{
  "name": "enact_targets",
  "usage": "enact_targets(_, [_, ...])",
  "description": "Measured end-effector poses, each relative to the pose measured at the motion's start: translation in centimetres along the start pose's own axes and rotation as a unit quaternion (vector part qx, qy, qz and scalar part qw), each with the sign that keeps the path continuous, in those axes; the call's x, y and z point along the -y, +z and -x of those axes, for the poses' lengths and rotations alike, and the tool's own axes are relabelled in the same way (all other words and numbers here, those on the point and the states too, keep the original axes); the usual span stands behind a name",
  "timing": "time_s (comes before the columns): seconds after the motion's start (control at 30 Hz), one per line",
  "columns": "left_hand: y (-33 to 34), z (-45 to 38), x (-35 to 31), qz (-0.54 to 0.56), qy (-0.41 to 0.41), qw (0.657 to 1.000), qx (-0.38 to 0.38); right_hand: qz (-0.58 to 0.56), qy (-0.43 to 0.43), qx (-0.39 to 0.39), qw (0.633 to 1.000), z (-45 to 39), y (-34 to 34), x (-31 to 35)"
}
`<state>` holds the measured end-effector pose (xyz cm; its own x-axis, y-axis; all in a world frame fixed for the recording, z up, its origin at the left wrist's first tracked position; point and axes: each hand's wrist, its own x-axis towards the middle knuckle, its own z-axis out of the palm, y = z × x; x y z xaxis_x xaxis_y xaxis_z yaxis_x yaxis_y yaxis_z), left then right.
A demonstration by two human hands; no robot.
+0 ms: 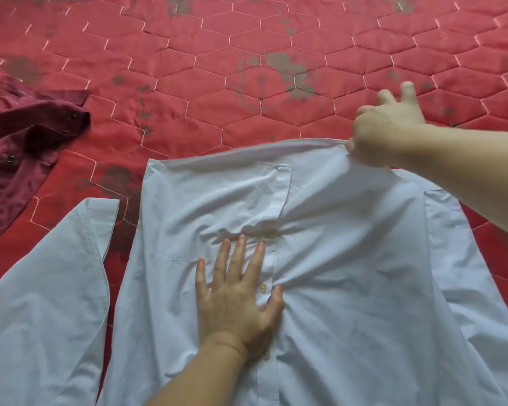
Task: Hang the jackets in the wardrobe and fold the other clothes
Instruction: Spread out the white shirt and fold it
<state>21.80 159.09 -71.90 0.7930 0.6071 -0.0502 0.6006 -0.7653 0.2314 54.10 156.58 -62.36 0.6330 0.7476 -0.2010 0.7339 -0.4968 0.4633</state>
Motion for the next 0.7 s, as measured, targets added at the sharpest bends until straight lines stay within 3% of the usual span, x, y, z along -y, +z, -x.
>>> enact_targets(0.07, [0.0,0.0,-0.1,0.001,0.0,1.0,-0.002,-0.093,-0.072,-0.046,0.992,1.1,0.4,0.9])
enact_targets(0.1, [0.0,0.0,-0.1,0.0,0.0,1.0,-0.005,-0.131,-0.098,-0.029,0.986,1.8,0.7,1.4])
enact_targets(0.27, [0.0,0.0,-0.1,-0.003,0.0,1.0,-0.009,-0.211,-0.049,0.236,0.947,3.0,0.6,-0.3])
enact_targets(0.33, [0.0,0.0,-0.1,-0.004,-0.001,1.0,-0.009,-0.158,-0.075,0.341,0.924,2.9,0.0,-1.4])
enact_targets(0.4, [-0.1,0.0,-0.2,0.0,-0.002,1.0,-0.01,-0.031,-0.098,0.381,0.919,2.8,-0.7,-1.8])
enact_targets(0.5, [-0.1,0.1,-0.2,-0.001,-0.004,1.0,-0.005,0.135,-0.073,0.344,0.926,2.6,-1.0,-2.3])
enact_targets(0.57, [-0.2,0.0,-0.1,0.0,-0.004,1.0,-0.006,0.199,-0.057,0.235,0.95,2.6,-0.8,-2.7])
enact_targets(0.63, [-0.2,0.0,-0.2,0.0,-0.004,1.0,-0.006,0.09,-0.065,0.122,0.986,2.5,0.3,-2.7])
enact_targets(0.67, [-0.3,0.0,-0.2,0.001,-0.006,1.0,-0.005,-0.042,-0.076,0.11,0.99,2.6,0.7,-2.7])
enact_targets(0.7, [-0.3,0.0,-0.2,0.002,-0.008,1.0,-0.006,-0.193,-0.076,0.139,0.968,2.8,1.0,-2.6])
